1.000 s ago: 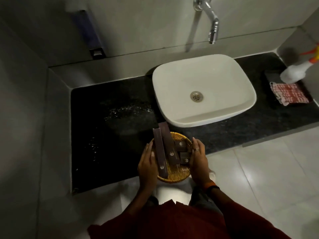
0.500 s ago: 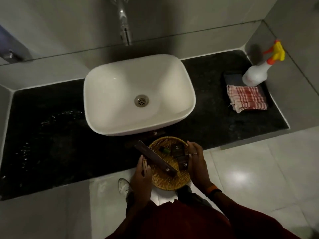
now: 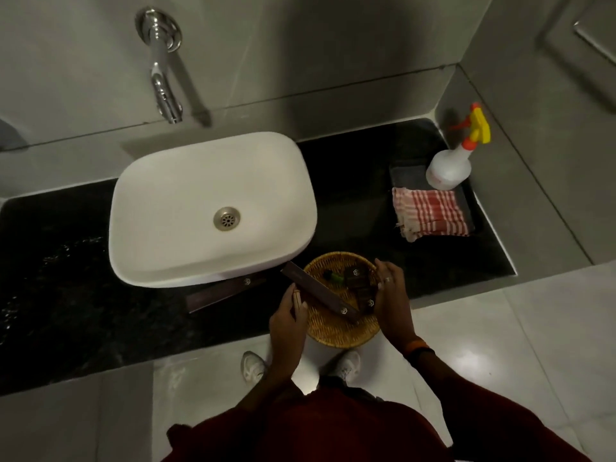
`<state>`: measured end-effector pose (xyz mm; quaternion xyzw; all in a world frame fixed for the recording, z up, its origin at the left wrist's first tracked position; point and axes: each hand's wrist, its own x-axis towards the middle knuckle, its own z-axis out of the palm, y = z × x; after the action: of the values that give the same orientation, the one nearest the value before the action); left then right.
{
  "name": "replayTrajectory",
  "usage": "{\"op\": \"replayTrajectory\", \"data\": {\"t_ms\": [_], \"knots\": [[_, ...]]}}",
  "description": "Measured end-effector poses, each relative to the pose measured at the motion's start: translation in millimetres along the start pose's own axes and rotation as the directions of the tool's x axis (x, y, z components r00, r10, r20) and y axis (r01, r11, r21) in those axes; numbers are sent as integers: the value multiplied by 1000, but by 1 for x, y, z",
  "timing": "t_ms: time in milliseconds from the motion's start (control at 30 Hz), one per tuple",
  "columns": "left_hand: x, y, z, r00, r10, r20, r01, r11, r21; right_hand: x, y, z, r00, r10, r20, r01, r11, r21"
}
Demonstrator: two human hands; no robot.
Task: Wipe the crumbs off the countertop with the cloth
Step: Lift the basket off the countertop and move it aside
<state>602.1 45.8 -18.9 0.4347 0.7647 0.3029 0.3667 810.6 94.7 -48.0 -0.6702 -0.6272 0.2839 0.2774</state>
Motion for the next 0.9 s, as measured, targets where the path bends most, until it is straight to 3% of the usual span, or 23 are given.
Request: {"op": "replayTrajectory", "data": {"t_ms": [267,400,467,567,667,900], "knots": [[44,44,38,1000,-1,5,1,1000,16,59,18,-24,1000,-4,31,3,1000,28],[66,58,40,992,117,44,-123,974,191,77,16,-26,994,-30,105,27,999,31],[75,65,41,987,140,75,-155,948,278,79,14,-24,991,-63,118,73,994,-85],[79,72,48,991,104,83,-124,948,295,73,9,-16,970,-242,34,230,854,-468],[79,69,52,995,96,40,-103,958,267,61,-4,-1,969,-231,87,238,781,-577],[80,65,55,996,88,-3,-86,974,209,57,-34,22,983,-23,182,85,937,-338]]}}
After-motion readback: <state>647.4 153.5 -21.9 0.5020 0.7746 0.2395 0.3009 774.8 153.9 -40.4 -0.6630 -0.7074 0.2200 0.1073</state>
